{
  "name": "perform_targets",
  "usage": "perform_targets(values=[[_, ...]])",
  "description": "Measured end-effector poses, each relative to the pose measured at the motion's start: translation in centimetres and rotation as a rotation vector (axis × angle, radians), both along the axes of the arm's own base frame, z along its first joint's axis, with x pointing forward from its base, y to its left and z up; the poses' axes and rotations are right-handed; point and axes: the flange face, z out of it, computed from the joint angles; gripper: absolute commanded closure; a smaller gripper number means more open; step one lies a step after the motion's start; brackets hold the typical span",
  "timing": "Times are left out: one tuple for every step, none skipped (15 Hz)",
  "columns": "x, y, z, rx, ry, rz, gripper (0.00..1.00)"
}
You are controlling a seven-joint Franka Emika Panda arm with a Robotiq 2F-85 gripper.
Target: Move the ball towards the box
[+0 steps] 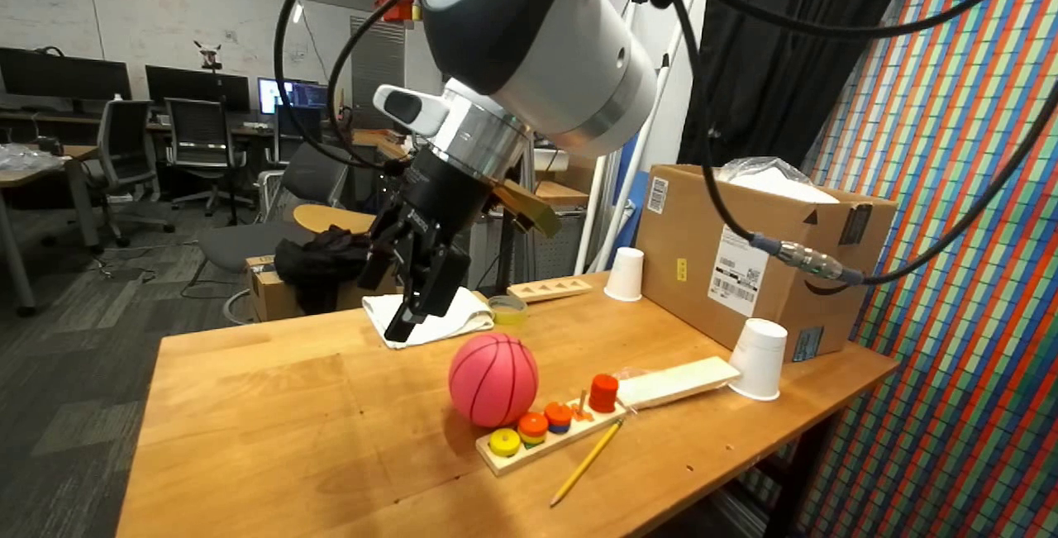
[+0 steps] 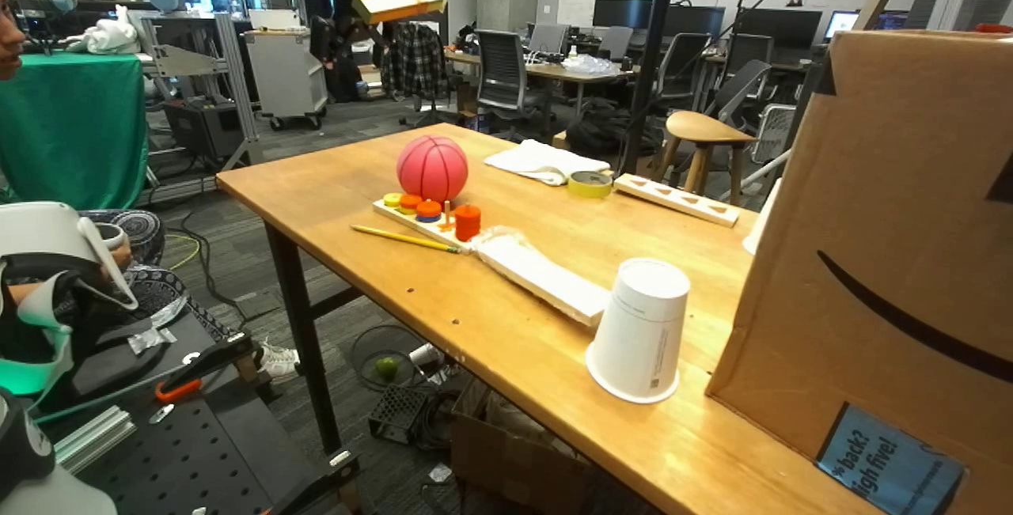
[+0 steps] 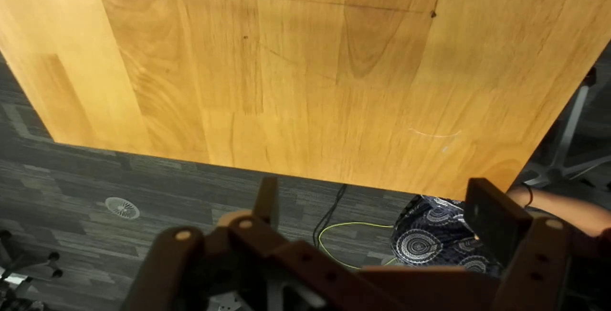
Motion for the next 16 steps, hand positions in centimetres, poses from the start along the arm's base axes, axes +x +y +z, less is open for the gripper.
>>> perform_targets(values=[[0.5, -0.4, -0.8, -0.005, 0.016, 0.003, 0.0], [1.0, -0.9, -1.6, -0.01, 0.035, 0.008, 0.0], [1.3, -1.4, -2.5, -0.014, 0.055, 0.011, 0.0], [1.6, -1.9, -3.3, -0.018, 0.076, 0.015, 0.0], [1.8, -2.5, -4.1, -0.022, 0.095, 0.018, 0.0], [2.1, -3.2, -5.0, -0.026, 0.115, 0.019, 0.0], [2.3, -3.9, -5.8, -0.03, 0.135, 0.016, 0.0], [2.5, -4.8, -6.6, -0.033, 0.153, 0.009, 0.0], [2.7, -5.8, -7.5, -0.036, 0.173, 0.001, 0.0], [3.0, -6.8, -8.3, -0.038, 0.191, -0.006, 0.0], [3.2, -7.9, -9.0, -0.039, 0.209, -0.016, 0.0], [3.5, -9.0, -9.5, -0.039, 0.223, -0.032, 0.0], [3.8, -10.2, -10.1, -0.038, 0.237, -0.052, 0.0], [4.2, -11.4, -10.5, -0.036, 0.248, -0.074, 0.0], [4.6, -12.7, -10.6, -0.034, 0.251, -0.098, 0.0], [5.1, -14.1, -10.6, -0.031, 0.249, -0.125, 0.0]])
